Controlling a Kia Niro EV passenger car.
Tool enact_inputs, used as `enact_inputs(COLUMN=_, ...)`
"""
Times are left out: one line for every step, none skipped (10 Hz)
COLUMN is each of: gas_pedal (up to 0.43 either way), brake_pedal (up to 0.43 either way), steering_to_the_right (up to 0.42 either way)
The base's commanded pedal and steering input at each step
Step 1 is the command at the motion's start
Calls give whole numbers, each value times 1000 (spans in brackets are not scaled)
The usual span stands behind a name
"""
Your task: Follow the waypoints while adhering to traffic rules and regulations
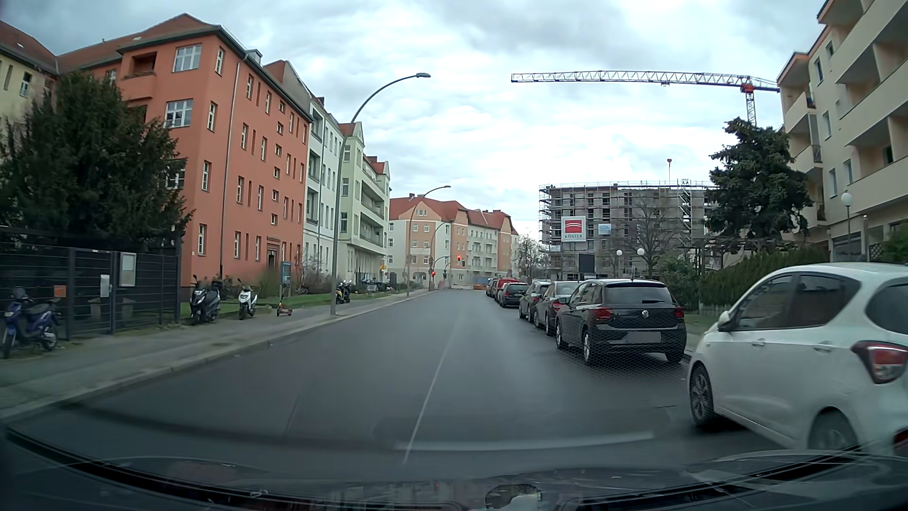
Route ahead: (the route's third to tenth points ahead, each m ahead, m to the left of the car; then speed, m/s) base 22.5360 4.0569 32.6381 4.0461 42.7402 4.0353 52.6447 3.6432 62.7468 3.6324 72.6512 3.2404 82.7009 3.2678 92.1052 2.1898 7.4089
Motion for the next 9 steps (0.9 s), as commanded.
enact_inputs(gas_pedal=0, brake_pedal=12, steering_to_the_right=-2)
enact_inputs(gas_pedal=0, brake_pedal=12, steering_to_the_right=-2)
enact_inputs(gas_pedal=0, brake_pedal=12, steering_to_the_right=-2)
enact_inputs(gas_pedal=0, brake_pedal=12, steering_to_the_right=-2)
enact_inputs(gas_pedal=0, brake_pedal=12, steering_to_the_right=-1)
enact_inputs(gas_pedal=0, brake_pedal=12, steering_to_the_right=0)
enact_inputs(gas_pedal=0, brake_pedal=12, steering_to_the_right=2)
enact_inputs(gas_pedal=0, brake_pedal=12, steering_to_the_right=3)
enact_inputs(gas_pedal=0, brake_pedal=12, steering_to_the_right=3)
